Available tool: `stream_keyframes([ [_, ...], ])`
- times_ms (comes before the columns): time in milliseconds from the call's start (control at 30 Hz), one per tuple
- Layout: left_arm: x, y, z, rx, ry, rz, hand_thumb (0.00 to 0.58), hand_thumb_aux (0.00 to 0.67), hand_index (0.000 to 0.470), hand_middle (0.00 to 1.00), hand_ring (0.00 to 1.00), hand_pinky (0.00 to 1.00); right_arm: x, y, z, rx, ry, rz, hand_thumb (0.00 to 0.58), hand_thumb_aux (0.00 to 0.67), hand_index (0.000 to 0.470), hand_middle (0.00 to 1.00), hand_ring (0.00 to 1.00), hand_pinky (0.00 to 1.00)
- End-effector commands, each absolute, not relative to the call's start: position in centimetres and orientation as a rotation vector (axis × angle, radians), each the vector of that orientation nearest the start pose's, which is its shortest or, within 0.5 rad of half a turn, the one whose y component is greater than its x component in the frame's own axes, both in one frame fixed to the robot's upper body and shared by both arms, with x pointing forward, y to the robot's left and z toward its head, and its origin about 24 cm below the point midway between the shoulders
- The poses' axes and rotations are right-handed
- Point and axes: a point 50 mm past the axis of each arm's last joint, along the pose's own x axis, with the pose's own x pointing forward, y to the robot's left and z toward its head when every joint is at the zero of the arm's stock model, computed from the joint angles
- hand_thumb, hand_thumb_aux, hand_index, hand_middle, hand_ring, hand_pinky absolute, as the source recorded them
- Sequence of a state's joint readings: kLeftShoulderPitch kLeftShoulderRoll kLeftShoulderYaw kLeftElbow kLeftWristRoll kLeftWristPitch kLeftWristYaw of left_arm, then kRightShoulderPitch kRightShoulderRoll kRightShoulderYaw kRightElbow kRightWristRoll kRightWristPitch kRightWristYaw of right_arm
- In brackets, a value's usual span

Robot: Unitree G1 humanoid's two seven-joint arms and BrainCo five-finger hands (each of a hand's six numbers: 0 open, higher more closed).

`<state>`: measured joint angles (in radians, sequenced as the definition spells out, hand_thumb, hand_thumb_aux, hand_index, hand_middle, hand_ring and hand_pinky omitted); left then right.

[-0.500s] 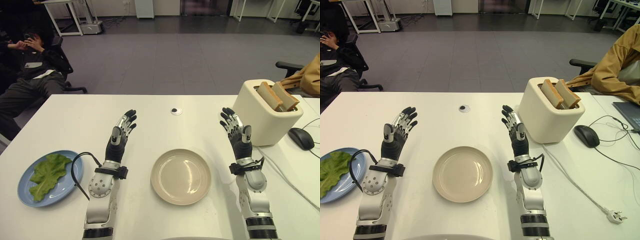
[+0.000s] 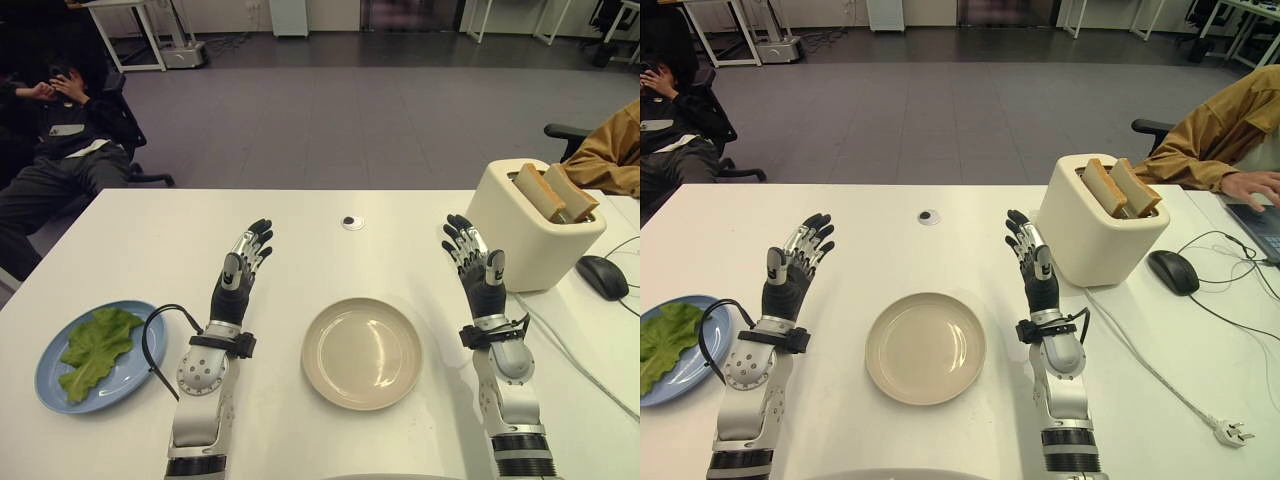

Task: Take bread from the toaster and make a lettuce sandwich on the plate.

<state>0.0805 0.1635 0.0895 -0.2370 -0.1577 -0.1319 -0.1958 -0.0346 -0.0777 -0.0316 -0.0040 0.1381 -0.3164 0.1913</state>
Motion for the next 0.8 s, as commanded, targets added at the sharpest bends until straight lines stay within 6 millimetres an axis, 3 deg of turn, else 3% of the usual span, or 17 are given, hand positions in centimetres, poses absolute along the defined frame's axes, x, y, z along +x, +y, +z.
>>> stream_keyframes([
  [33,23.1,18.8,9.5,0.061,-0.289,-0.120,0.000,0.000,0.000,0.00,0.00,0.00,25.6,-16.3,8.4,0.014,-0.365,0.154,0.000,0.000,0.000,0.00,0.00,0.00],
  [267,23.0,18.9,9.6,0.061,-0.288,-0.119,0.000,0.000,0.000,0.00,0.00,0.00,25.6,-16.4,8.6,0.010,-0.371,0.149,0.000,0.000,0.000,0.00,0.00,0.00],
  [500,23.0,18.9,9.5,0.061,-0.285,-0.119,0.000,0.000,0.000,0.00,0.00,0.00,26.3,-18.1,10.2,-0.039,-0.420,0.109,0.000,0.000,0.000,0.00,0.00,0.00],
  [633,23.1,18.8,9.5,0.061,-0.285,-0.119,0.000,0.000,0.000,0.00,0.00,0.00,27.2,-20.7,13.0,-0.197,-0.497,0.069,0.000,0.000,0.000,0.00,0.00,0.00],
  [800,23.0,18.8,9.5,0.062,-0.285,-0.118,0.000,0.000,0.000,0.00,0.00,0.00,28.6,-26.6,18.1,-0.457,-0.568,-0.099,0.000,0.000,0.000,0.00,0.00,0.00],
])
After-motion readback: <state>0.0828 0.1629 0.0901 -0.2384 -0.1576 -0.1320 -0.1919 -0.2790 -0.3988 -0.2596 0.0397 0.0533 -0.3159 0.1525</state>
